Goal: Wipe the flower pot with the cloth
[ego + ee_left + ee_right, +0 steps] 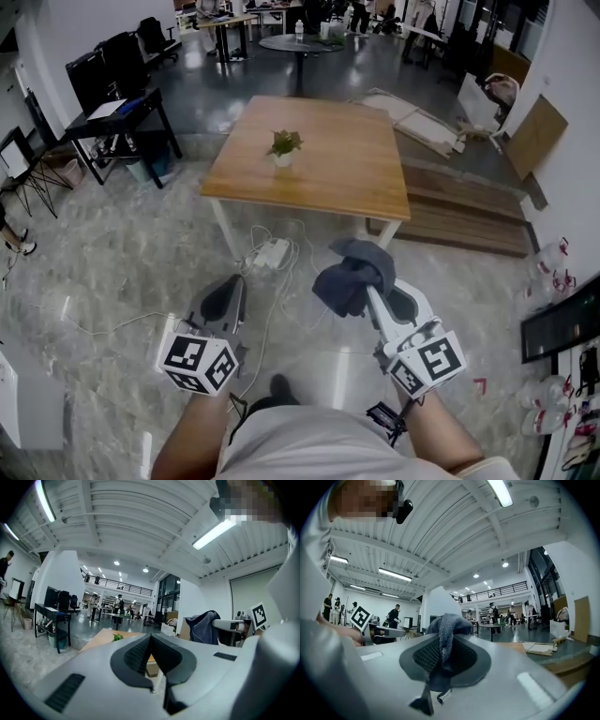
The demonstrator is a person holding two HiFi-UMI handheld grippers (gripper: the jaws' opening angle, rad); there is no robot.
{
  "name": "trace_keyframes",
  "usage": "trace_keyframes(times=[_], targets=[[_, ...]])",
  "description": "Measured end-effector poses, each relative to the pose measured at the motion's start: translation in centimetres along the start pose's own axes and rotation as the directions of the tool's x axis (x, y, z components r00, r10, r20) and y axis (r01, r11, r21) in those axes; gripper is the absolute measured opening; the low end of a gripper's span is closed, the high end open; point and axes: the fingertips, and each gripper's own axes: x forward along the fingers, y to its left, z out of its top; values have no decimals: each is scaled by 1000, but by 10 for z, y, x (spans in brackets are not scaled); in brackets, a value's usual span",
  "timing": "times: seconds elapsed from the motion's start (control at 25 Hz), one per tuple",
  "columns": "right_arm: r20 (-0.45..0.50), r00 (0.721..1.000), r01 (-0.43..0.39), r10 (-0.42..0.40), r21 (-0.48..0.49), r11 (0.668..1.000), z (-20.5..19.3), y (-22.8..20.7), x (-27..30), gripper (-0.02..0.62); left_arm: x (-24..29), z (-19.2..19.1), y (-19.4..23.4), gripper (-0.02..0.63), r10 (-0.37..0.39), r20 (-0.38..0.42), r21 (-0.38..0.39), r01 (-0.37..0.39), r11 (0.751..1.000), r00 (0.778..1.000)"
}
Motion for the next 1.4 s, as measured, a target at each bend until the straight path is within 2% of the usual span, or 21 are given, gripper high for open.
trace_keyframes(times=[0.36,0.52,0.72,1.0,1.4], targets=[[3,997,73,-73,-10,997,10,0,92,44,36,28,96,6,-41,-11,11,41,999,999],[-14,997,70,-70,7,998,5,-7,125,44,52,35,124,6,-29,9,11,28,1000,1000],[-26,998,65,-65,-37,997,-5,-26,173,44,83,34,155,6,-18,-8,-4,18,1000,1000],[-43,997,57,-59,-28,998,-34,-110,245,44,168,20,190,6,7,-53,-5,-7,1000,999],[-117,993,20,-20,5,1000,-72,-293,369,44,390,6,230,6,67,-134,-32,-72,997,989]])
